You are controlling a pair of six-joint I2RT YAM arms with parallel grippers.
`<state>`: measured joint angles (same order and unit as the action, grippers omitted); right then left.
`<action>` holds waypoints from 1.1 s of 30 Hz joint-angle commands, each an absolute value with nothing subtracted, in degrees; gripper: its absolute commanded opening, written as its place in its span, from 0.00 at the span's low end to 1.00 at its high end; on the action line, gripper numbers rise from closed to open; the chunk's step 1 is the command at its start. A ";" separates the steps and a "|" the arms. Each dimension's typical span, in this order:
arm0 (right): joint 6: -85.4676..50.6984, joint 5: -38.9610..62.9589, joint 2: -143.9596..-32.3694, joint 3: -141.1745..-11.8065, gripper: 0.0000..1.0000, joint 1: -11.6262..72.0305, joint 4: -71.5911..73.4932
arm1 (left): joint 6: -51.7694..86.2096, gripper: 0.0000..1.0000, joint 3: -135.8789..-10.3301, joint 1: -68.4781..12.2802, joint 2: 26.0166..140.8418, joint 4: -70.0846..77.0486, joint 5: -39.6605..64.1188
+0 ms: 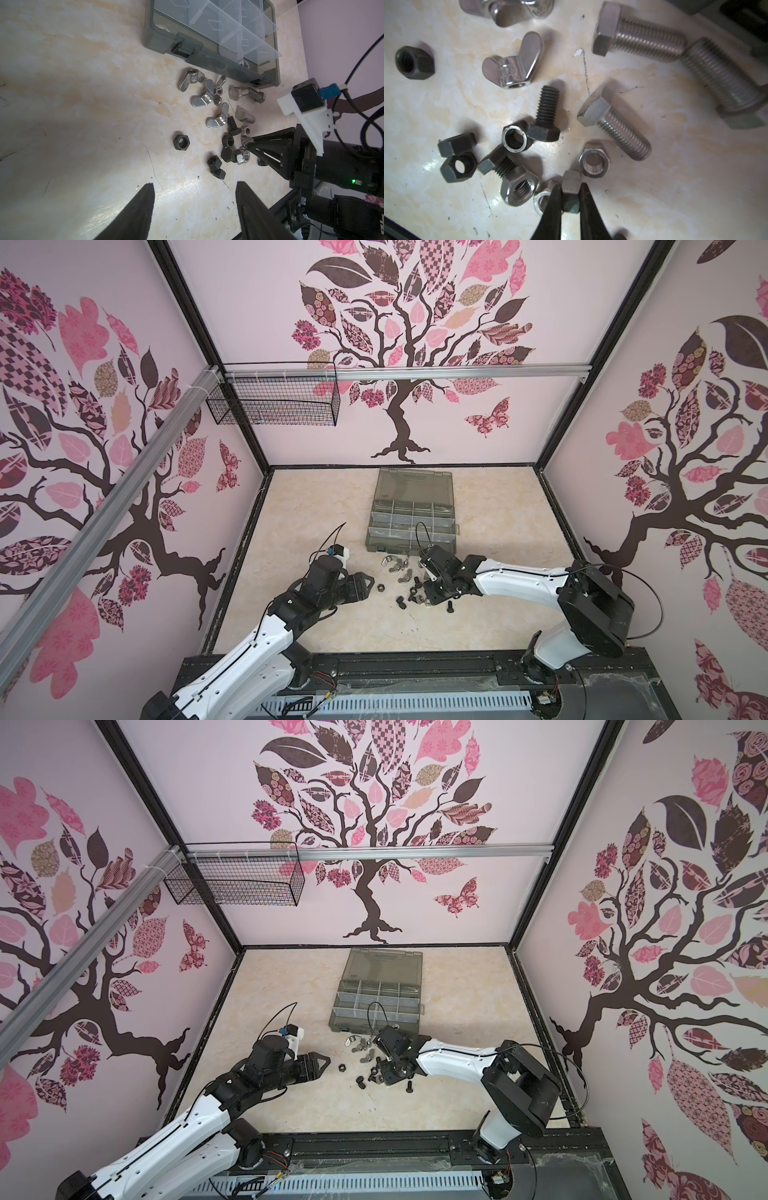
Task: Sort the screws and nuts into containers
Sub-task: Pick up the nut from the center of the table, then place the nut into the container.
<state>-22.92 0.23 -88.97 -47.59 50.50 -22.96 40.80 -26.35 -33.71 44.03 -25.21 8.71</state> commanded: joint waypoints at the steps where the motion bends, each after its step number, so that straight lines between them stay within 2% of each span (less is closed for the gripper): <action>1: -22.96 -0.73 -86.72 -51.15 0.04 50.80 -25.07 | 40.69 0.66 -26.08 -33.86 44.28 -25.21 9.15; 6: -21.13 -2.61 -85.22 -57.42 0.04 49.86 -28.01 | 41.35 0.66 -25.58 -33.84 43.55 -24.91 9.14; 12: -18.93 -3.16 -86.76 -65.05 0.04 43.39 -30.52 | 41.22 0.65 -25.84 -33.84 42.36 -25.44 9.05; 21: -17.04 -5.09 -93.42 -70.38 0.04 36.32 -30.56 | 41.15 0.65 -25.91 -33.88 42.55 -24.58 9.78; 29: -16.55 -6.17 -100.29 -73.67 0.04 33.87 -31.38 | 40.11 0.65 -27.54 -33.92 43.93 -24.59 10.52; 32: -16.61 -6.15 -101.32 -73.53 0.07 33.36 -30.90 | 39.47 0.65 -28.04 -33.84 44.02 -25.28 10.31; 33: -16.59 -6.00 -101.72 -73.48 0.12 33.31 -30.89 | 39.41 0.65 -28.06 -33.84 43.95 -25.31 10.21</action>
